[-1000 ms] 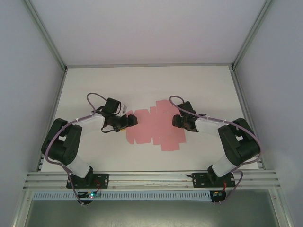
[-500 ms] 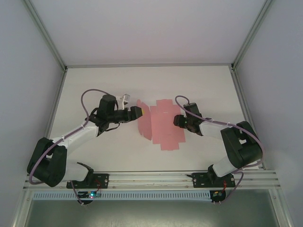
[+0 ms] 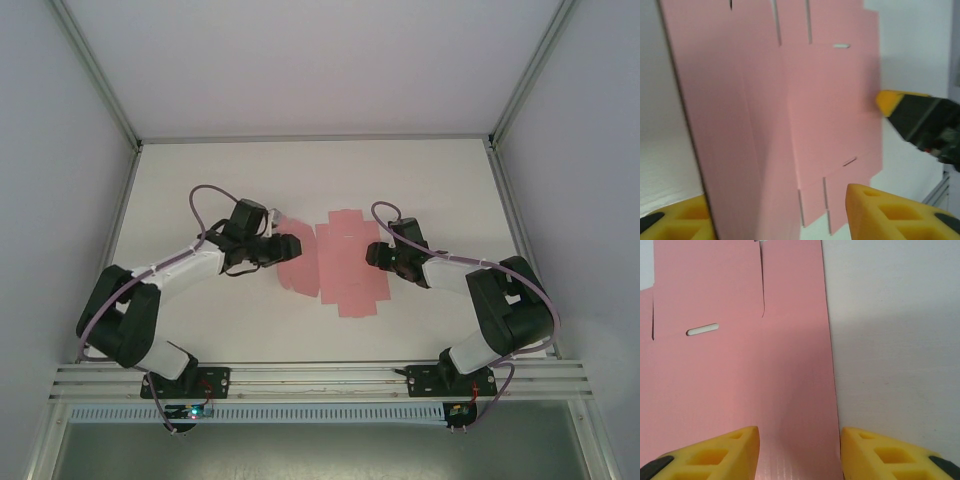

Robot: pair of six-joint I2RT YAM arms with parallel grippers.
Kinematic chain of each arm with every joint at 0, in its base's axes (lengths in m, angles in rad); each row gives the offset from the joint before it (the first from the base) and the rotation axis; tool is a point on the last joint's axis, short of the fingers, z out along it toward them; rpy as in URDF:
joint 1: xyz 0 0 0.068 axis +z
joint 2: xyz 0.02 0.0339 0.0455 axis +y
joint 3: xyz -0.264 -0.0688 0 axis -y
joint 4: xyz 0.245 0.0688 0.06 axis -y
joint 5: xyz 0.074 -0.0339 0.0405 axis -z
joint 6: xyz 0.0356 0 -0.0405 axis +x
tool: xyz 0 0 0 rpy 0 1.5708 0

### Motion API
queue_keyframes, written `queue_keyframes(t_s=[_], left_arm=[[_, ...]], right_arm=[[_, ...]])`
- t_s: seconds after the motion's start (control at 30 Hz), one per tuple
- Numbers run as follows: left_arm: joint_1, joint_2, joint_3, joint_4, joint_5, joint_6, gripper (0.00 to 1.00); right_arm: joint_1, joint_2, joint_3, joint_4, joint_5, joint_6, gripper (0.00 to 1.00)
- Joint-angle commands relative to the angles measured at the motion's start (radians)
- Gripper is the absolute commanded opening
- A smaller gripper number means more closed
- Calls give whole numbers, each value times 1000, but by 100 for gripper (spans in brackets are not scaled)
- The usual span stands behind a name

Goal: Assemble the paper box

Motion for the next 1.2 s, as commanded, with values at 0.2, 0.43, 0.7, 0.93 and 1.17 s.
queue_keyframes(t_s=[0.2,0.43,0.7,0.93,1.17], left_arm=[[-35,-15,34,-65,-97,39,31],[-35,-95,42,-75,-104,155,0],[-35,-397,10,66,100,274,0],[-37,-688,-102,252,227,215,0],[-38,-827,-138,206,157,212,0]], right_arm=[[19,71,-45,-46,-184,5,49],[-63,-121,-21,-173,-195,-80,59],[-271,-593,-32,-199,-570,-184,75],[-347,-754,-62,57,-758,-99,86],[-343,-708,-33,263,-980,39,74]])
